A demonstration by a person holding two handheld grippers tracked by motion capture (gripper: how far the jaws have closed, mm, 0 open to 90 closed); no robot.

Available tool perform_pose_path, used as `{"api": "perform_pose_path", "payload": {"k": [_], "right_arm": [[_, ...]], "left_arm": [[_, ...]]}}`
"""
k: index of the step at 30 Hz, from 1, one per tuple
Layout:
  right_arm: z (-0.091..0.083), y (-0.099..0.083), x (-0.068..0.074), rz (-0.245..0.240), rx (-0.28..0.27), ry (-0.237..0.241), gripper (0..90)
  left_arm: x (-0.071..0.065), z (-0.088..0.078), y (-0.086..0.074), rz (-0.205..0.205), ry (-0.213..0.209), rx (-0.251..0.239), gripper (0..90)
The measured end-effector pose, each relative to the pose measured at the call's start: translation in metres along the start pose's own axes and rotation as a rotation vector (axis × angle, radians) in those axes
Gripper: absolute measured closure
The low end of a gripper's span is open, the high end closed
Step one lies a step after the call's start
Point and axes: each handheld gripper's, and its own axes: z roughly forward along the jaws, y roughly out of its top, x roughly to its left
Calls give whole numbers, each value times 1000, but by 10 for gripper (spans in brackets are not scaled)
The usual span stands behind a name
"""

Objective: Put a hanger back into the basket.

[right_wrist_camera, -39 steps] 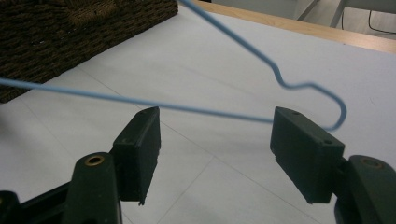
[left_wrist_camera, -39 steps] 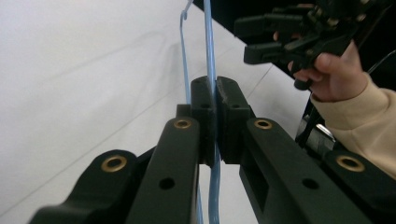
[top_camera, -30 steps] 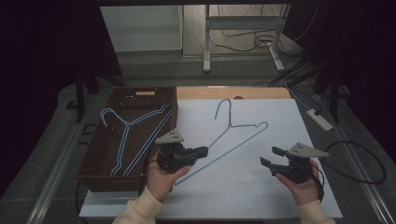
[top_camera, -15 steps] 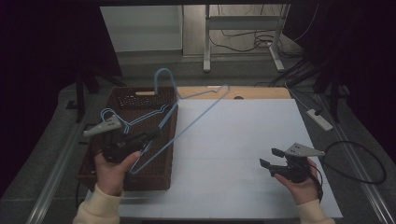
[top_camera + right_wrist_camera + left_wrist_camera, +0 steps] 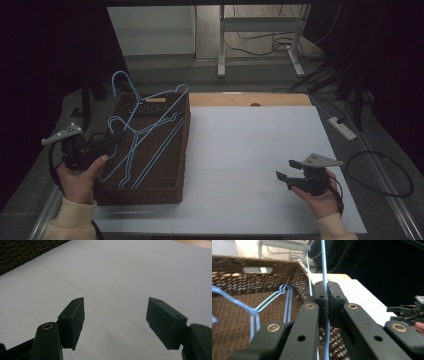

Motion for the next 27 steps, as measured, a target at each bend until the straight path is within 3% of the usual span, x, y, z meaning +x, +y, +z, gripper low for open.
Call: {"api": "perform_pose_path", "payload": {"k": [12,21,27], "right_arm": [[1,0,0,0,6,2,317],[1,0,0,2,8,2,318],[1,0,0,1,7,3,318]], "left_arm": [[20,19,-7,-20,14,115,864],[38,44,-15,-84,16,202,863],[42,58,-20,-94,46,288,862]]}}
